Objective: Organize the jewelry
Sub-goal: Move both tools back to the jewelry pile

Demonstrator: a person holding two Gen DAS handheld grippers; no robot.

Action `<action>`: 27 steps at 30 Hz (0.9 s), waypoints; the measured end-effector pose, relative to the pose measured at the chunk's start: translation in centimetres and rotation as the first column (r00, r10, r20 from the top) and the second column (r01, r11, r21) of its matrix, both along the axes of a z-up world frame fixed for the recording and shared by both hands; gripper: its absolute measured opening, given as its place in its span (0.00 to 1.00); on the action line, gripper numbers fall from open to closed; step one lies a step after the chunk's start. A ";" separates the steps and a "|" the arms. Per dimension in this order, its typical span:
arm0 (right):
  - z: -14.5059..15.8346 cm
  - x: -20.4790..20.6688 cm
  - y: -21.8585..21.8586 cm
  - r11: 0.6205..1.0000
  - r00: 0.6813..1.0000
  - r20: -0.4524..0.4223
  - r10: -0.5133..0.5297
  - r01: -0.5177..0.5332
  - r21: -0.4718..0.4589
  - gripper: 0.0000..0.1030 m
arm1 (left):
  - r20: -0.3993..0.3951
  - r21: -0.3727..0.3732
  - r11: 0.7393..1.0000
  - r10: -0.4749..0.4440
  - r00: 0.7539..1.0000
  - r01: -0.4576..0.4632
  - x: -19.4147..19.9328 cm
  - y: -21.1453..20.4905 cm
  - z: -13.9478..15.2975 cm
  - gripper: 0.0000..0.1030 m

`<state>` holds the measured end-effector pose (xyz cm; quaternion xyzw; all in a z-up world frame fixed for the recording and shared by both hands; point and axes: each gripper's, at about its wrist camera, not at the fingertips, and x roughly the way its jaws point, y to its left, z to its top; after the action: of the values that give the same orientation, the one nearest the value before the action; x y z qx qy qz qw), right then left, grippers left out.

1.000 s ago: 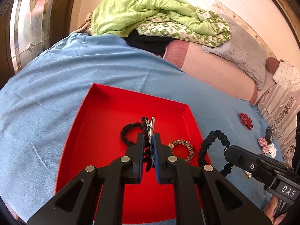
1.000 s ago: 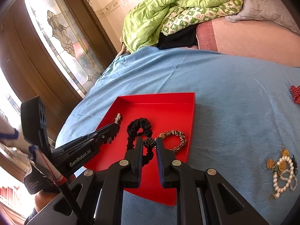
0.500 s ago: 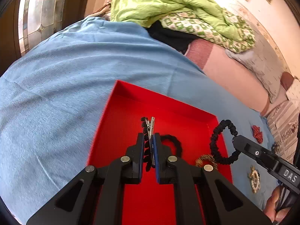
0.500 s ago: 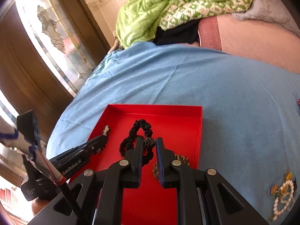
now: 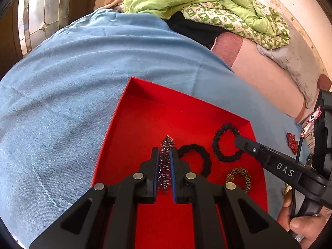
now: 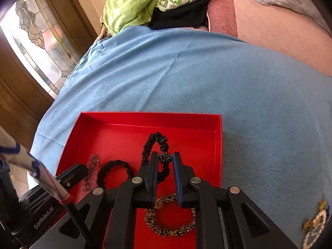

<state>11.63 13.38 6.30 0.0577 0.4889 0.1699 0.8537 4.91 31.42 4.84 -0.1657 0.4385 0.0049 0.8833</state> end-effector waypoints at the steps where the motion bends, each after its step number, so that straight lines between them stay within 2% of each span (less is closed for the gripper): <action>1: -0.1 0.0 0.0 1.000 1.000 0.000 0.000 0.000 -0.001 0.15 | -0.004 0.000 1.000 0.001 1.000 -0.001 0.0 0.0 -0.1 0.09; 3: -0.1 0.0 -0.1 1.000 1.000 -0.011 0.002 -0.002 0.000 0.16 | -0.007 -0.006 1.000 0.004 1.000 -0.004 0.0 0.0 -0.2 0.10; 5: 0.0 0.0 -0.2 1.000 1.000 -0.008 0.000 0.000 -0.006 0.18 | -0.002 -0.006 1.000 0.013 1.000 -0.013 -0.1 0.0 -0.1 0.21; 6: 0.1 -0.1 -0.2 1.000 1.000 -0.005 0.003 -0.003 -0.009 0.26 | 0.006 -0.004 1.000 0.020 1.000 -0.020 -0.2 0.0 0.1 0.32; 7: 0.2 -0.2 -0.1 1.000 1.000 -0.004 0.008 -0.008 -0.008 0.32 | 0.017 -0.005 1.000 0.027 1.000 -0.027 -0.3 0.1 0.3 0.34; 8: 0.4 -0.5 -0.3 1.000 1.000 0.000 0.014 -0.014 -0.005 0.36 | 0.026 -0.012 1.000 0.028 0.999 -0.028 -0.4 0.1 0.5 0.34; 12: 1.9 -1.7 -1.1 1.000 0.998 0.053 0.019 -0.020 0.010 0.36 | 0.076 -0.036 0.999 0.024 0.997 -0.021 -0.5 -0.4 1.7 0.34; 17: 4.7 -5.7 -5.3 0.999 0.989 0.147 0.016 -0.022 0.039 0.36 | 0.133 -0.045 0.999 -0.023 0.991 0.029 -0.4 -3.0 3.1 0.34; 22: 5.5 -9.7 -11.7 0.996 0.978 0.204 -0.046 0.030 0.081 0.36 | 0.169 -0.004 0.988 -0.153 0.974 0.156 -0.5 -8.8 4.0 0.34; 25: 5.1 -11.4 -16.7 0.991 0.966 0.230 -0.114 0.094 0.095 0.34 | 0.171 0.031 0.970 -0.244 0.955 0.242 -0.8 -12.5 4.1 0.34; 27: 4.3 -11.6 -20.6 0.978 0.959 0.211 -0.191 0.168 0.121 0.29 | 0.160 0.026 0.954 -0.298 0.941 0.297 -1.0 -14.5 3.8 0.34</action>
<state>-0.02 -7.23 10.64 0.1258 0.3744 0.1218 0.9106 3.95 16.88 8.69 -0.0967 0.3851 -0.1418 0.9068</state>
